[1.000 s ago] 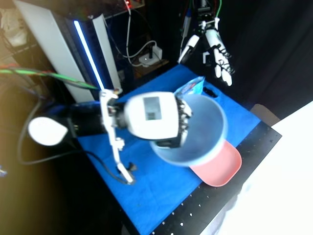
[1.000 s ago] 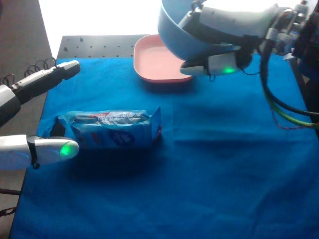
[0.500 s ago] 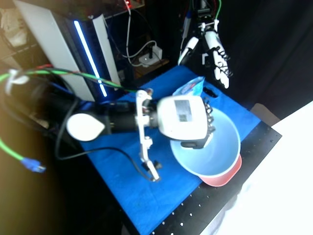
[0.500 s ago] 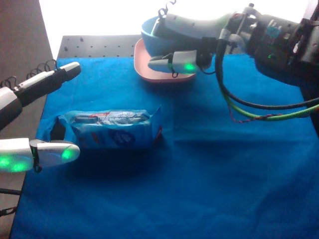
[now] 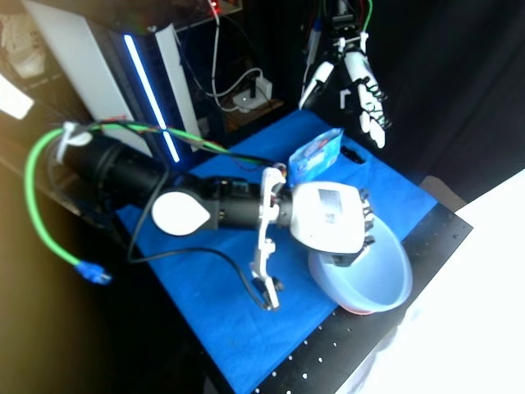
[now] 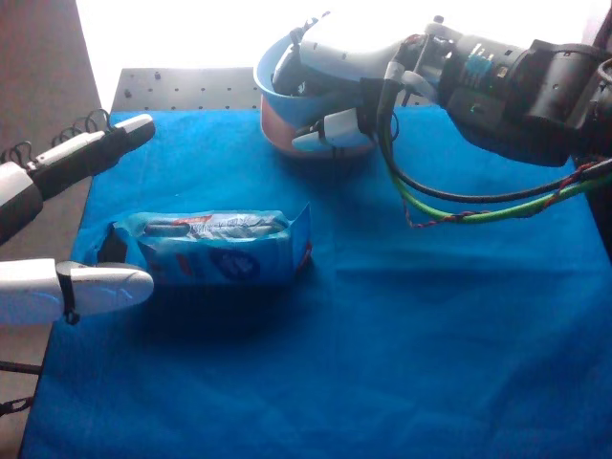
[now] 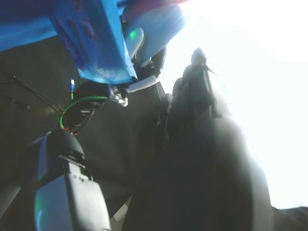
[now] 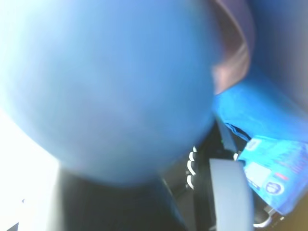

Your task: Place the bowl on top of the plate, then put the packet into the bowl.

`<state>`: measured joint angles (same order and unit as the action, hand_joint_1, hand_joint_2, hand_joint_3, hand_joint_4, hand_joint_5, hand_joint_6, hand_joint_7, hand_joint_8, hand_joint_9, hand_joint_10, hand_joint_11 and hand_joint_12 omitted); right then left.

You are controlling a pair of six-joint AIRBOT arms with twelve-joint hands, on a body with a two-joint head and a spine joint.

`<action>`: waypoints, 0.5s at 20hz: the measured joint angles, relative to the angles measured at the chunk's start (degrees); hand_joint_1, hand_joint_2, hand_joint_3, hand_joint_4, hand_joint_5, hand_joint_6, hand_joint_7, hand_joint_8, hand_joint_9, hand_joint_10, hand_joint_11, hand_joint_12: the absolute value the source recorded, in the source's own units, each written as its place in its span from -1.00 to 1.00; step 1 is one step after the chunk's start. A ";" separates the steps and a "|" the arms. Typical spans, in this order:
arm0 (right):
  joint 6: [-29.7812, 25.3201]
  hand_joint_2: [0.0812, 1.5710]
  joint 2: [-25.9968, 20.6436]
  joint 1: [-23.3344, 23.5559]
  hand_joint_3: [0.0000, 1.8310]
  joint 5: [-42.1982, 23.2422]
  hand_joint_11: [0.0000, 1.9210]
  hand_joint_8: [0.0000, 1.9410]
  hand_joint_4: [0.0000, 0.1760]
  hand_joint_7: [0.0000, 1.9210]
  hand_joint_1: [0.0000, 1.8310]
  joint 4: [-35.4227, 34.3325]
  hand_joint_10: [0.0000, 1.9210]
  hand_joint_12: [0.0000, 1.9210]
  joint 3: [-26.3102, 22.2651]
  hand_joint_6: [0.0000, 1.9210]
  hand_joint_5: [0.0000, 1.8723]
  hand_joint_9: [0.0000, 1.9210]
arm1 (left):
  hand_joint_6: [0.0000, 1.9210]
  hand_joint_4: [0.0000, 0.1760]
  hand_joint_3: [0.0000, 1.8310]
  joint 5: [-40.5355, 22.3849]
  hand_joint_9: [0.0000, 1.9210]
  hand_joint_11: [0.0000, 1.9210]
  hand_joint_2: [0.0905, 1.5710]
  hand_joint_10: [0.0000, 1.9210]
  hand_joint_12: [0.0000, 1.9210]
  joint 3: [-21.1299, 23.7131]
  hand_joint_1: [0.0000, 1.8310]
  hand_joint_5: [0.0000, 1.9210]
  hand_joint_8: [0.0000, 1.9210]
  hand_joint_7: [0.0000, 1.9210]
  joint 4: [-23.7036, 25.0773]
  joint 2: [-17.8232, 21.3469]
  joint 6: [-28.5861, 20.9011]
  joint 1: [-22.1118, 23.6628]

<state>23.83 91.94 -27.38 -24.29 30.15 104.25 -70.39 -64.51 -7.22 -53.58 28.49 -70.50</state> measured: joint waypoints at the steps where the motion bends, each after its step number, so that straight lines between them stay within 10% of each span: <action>1: 0.00 0.43 0.11 -0.02 -1.00 0.46 0.50 1.00 -1.00 0.29 0.59 0.02 1.00 1.00 0.09 1.00 0.06 0.48 | -1.00 -0.27 -1.00 0.07 -0.90 -0.88 0.14 -1.00 -0.92 0.00 -0.28 -0.90 -1.00 -0.90 -0.22 -0.20 -0.04 0.24; 3: -0.02 0.40 0.24 -0.02 -1.00 0.76 0.50 1.00 -1.00 0.25 0.61 0.00 1.00 1.00 0.09 0.90 0.02 0.46 | -1.00 -0.35 -1.00 0.17 -0.90 -0.88 0.14 -1.00 -0.92 -0.33 -0.27 -0.90 -1.00 -0.89 0.31 -0.59 -0.26 0.61; 4: -0.07 0.40 0.22 -0.02 -1.00 0.70 0.39 1.00 -1.00 0.13 0.34 -0.11 1.00 1.00 0.09 0.29 0.01 0.33 | -1.00 -0.32 -1.00 0.42 -0.89 -0.86 0.14 -0.99 -0.91 -0.31 -0.27 -0.90 -1.00 -0.89 0.57 -0.59 -0.42 0.76; 5: -0.02 0.40 0.22 -0.02 -1.00 0.79 0.32 1.00 -1.00 0.04 0.29 -0.09 1.00 1.00 0.11 0.16 0.01 0.23 | -0.99 -0.32 -1.00 0.31 -0.89 -0.86 0.13 -0.99 -0.91 -0.31 -0.27 -0.89 -1.00 -0.89 0.50 -0.59 -0.46 0.76; 8: 0.00 0.50 0.15 0.00 -1.00 0.70 0.06 0.47 -1.00 -0.08 0.34 -0.13 0.51 0.80 -0.52 0.14 -0.15 0.10 | -0.99 -0.28 -1.00 0.37 -0.89 -0.86 0.13 -0.99 -0.91 -0.31 -0.28 -0.89 -1.00 -0.88 0.33 -0.59 -0.48 0.76; 10: 0.02 0.56 0.15 0.00 -1.00 0.68 0.08 0.54 -1.00 -0.14 0.33 -0.15 0.36 0.69 -1.31 0.21 -0.25 0.09 | -1.00 -0.21 -1.00 0.46 -0.89 -0.86 0.14 -1.00 -0.92 -0.31 -0.30 -0.89 -1.00 -0.88 0.33 -0.59 -0.48 0.76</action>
<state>23.86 92.09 -27.38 -23.62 30.00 102.94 -69.93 -64.82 -6.90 -54.17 28.01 -69.73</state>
